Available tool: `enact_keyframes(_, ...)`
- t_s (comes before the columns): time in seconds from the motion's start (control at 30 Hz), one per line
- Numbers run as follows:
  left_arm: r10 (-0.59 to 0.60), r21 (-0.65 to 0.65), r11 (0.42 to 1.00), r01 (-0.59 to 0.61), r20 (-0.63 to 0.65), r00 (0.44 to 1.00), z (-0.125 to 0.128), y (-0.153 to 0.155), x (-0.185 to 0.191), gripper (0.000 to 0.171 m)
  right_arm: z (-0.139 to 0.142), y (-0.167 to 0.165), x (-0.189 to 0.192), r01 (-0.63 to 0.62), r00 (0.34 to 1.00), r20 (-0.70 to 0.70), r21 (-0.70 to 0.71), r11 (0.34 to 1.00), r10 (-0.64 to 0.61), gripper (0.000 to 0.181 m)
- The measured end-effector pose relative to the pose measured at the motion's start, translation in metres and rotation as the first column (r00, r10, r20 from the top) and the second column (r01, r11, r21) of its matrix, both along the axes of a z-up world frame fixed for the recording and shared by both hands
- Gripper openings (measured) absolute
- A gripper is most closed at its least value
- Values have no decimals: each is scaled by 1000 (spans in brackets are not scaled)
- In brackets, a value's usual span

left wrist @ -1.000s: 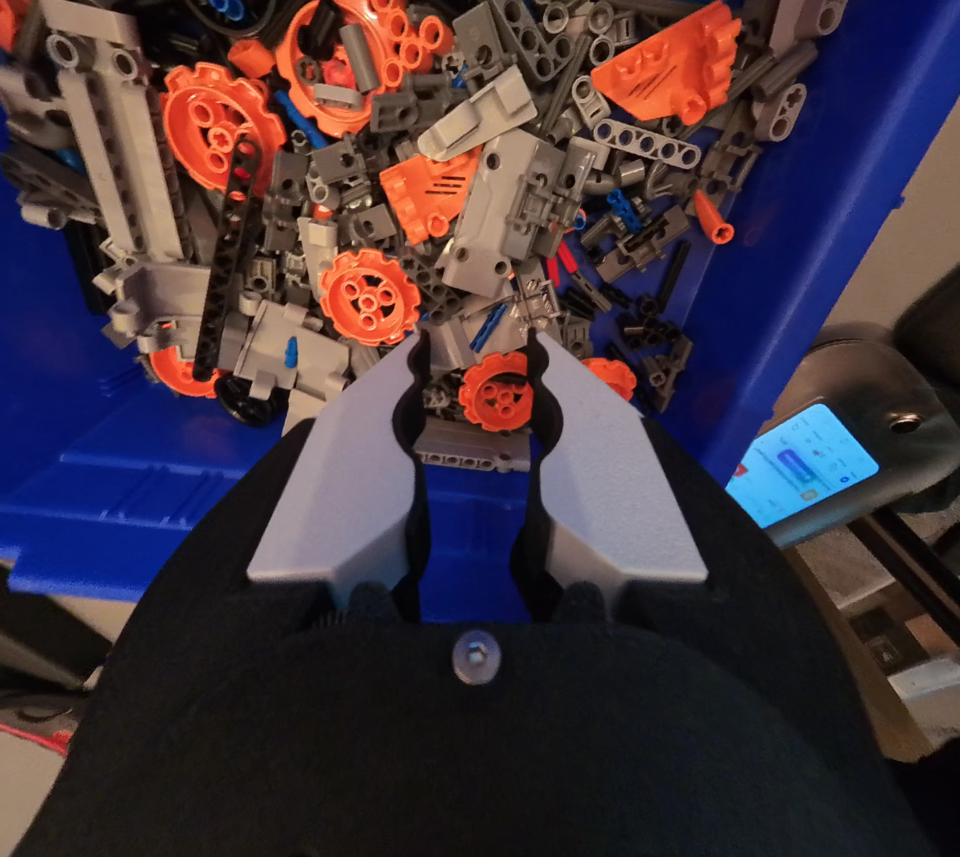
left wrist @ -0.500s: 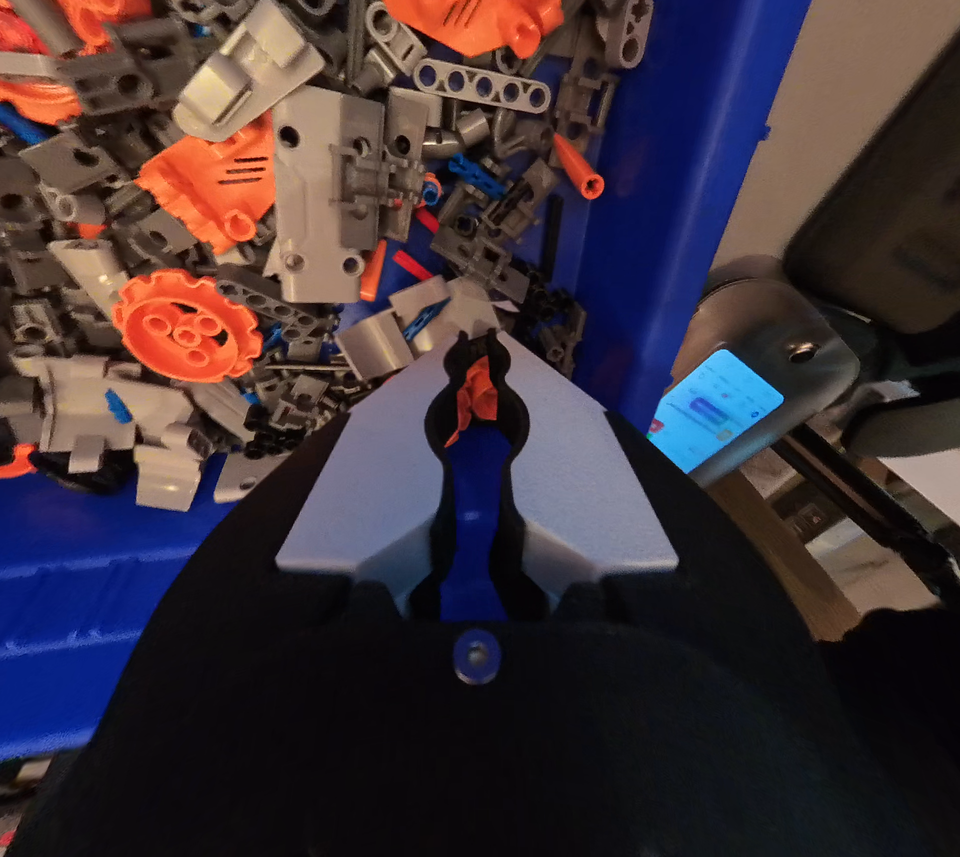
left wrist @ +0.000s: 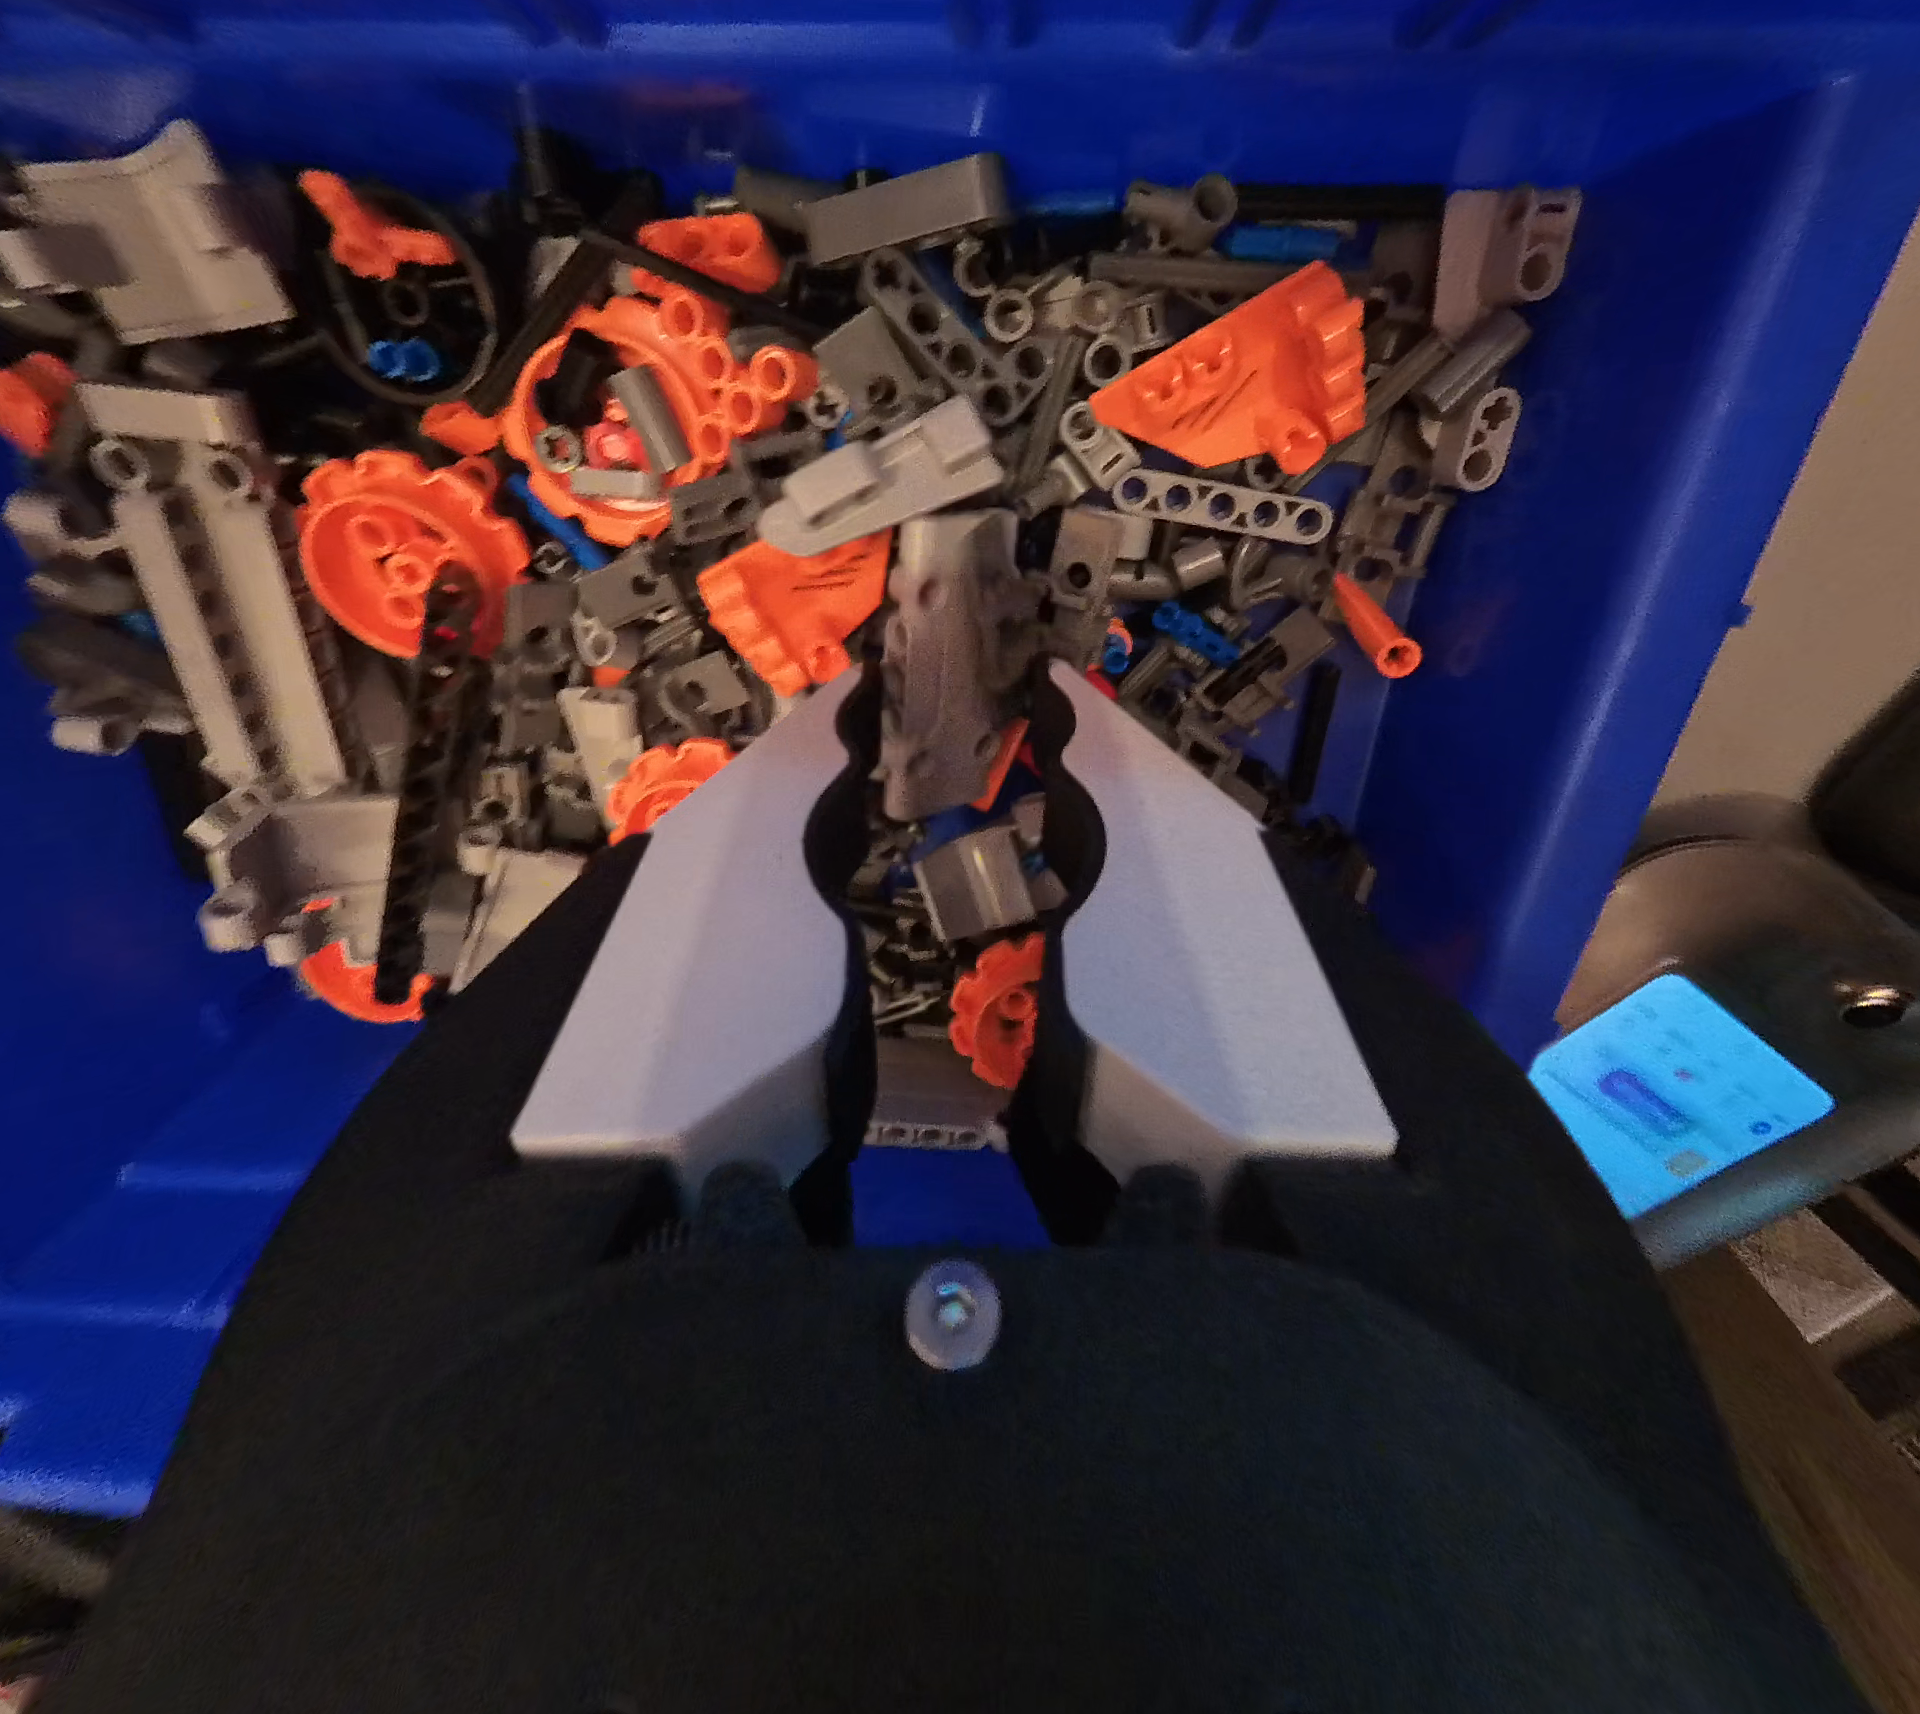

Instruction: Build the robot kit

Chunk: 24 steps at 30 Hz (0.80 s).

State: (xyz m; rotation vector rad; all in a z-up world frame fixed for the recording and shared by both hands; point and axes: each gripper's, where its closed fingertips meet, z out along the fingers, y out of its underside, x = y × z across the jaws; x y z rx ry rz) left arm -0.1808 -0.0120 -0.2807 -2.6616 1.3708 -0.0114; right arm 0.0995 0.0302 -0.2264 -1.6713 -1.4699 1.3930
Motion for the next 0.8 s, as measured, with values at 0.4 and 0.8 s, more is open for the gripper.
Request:
enact_keyframes(0.4, -35, -175, 984, 43, 46, 998, 17, -57, -2, 24, 0, 0, 0, -2, 1000, -1, 1, 1000, 2, 3)
enact_keyframes(0.8, 42, -131, 991, -41, 1, 999, 27, -52, -26, 36, 1, 0, 0, 0, 1000, -3, 1, 1000, 0, 3)
